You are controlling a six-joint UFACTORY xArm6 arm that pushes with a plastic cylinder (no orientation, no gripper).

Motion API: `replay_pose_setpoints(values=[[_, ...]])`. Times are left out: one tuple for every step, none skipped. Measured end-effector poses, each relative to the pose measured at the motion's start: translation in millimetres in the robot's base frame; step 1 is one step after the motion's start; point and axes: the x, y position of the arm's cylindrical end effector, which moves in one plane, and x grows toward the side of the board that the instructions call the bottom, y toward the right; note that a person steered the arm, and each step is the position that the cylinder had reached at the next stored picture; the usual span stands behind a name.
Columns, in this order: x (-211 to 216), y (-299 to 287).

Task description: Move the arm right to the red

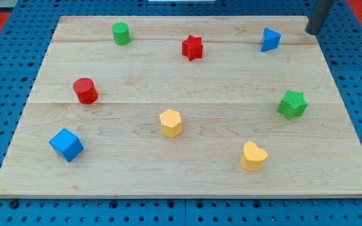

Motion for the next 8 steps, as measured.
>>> replay_pose_setpoints(values=[[1, -8], [2, -8], [6, 12], [26, 19], [55, 19], [60, 19], [60, 15], [60, -19]])
